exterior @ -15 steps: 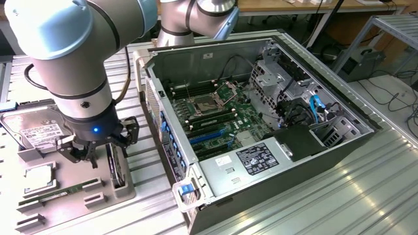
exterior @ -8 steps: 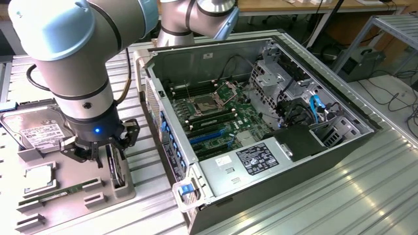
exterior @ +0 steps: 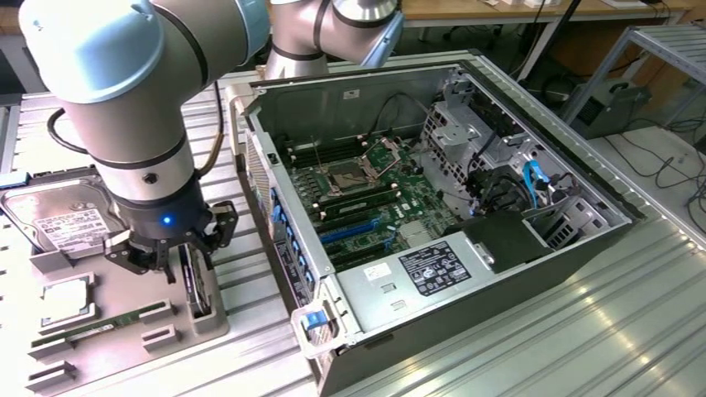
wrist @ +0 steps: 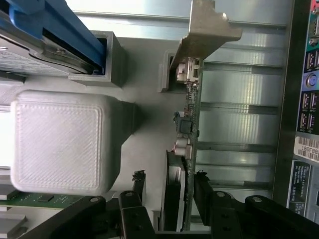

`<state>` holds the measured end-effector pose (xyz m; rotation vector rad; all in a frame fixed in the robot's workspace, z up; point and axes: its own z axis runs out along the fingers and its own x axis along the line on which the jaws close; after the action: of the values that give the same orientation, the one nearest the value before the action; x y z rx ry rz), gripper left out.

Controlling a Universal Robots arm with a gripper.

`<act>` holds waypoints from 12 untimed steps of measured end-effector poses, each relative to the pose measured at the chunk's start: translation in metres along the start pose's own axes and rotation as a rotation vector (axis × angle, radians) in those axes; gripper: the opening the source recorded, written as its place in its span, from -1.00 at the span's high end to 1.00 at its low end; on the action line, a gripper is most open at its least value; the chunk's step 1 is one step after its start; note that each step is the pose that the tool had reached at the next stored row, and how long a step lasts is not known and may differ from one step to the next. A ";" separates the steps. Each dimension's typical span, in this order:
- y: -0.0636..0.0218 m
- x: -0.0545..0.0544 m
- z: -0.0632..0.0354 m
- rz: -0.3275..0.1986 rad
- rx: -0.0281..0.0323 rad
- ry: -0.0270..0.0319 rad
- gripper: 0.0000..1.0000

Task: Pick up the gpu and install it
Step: 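Pick up the gpu and move the gpu toward the slot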

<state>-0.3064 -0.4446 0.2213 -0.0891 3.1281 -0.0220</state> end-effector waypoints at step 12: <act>-0.0002 -0.001 0.0004 0.000 0.0000 0.0000 0.30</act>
<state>-0.3051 -0.4448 0.2209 -0.0891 3.1281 -0.0220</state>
